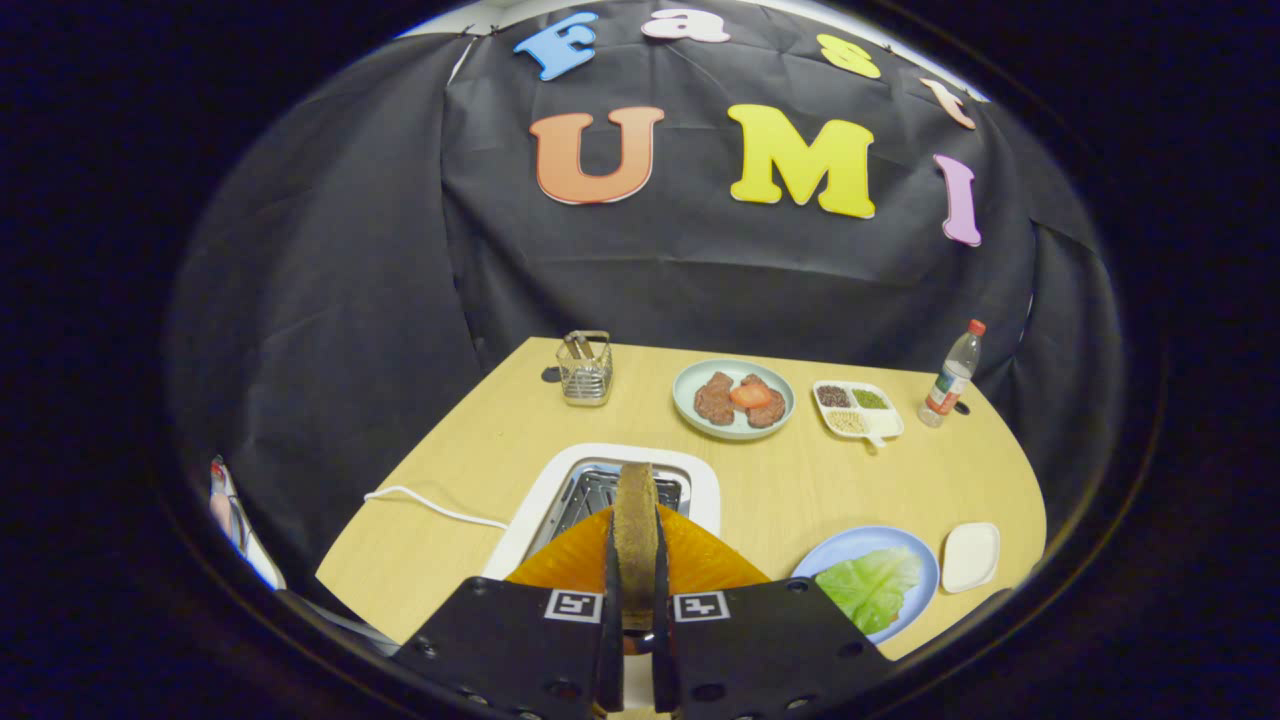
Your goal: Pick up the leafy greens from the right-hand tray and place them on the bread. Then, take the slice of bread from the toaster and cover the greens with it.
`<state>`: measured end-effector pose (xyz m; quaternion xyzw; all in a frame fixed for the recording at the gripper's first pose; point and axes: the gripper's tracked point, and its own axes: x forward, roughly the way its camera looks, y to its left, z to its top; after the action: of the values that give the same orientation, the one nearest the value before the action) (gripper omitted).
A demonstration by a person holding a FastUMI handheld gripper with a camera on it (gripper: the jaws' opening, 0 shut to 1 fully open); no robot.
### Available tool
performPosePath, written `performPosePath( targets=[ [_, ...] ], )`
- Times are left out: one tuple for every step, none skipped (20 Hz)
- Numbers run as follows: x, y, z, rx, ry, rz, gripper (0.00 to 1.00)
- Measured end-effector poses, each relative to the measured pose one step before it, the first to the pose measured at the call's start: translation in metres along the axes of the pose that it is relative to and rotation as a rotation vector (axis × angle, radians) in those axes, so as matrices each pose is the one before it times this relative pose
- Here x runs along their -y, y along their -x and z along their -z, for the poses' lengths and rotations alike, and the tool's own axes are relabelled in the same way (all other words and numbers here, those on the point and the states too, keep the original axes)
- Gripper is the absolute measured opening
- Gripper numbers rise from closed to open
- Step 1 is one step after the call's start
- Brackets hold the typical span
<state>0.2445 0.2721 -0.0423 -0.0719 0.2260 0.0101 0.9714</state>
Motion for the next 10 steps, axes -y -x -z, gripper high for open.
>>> performPosePath(
  targets=[
    [0.00121,0.006,-0.00724,0.01918,-0.00117,0.0042,0.11],
    [-0.00182,0.00427,-0.00314,0.00954,-0.00463,-0.00241,0.11],
    [-0.00212,0.0051,-0.00457,0.00698,-0.01113,-0.00854,0.11],
    [-0.0012,0.00651,-0.00678,0.01058,-0.00888,-0.00578,0.11],
    [0.00186,0.00513,-0.00794,0.01492,-0.00223,0.00708,0.11],
    [0.002,0.00509,-0.00799,0.01718,-0.00478,0.00308,0.11],
    [-0.00008,0.00453,-0.00726,0.01509,-0.00532,-0.00413,0.11],
    [0.00093,0.00443,-0.00619,0.0138,-0.00459,-0.00213,0.11],
    [0.00219,0.00519,-0.00591,0.01153,-0.00632,-0.00047,0.11],
    [0.00193,0.00471,-0.00507,0.01146,-0.00774,-0.00166,0.11]
  ],
)
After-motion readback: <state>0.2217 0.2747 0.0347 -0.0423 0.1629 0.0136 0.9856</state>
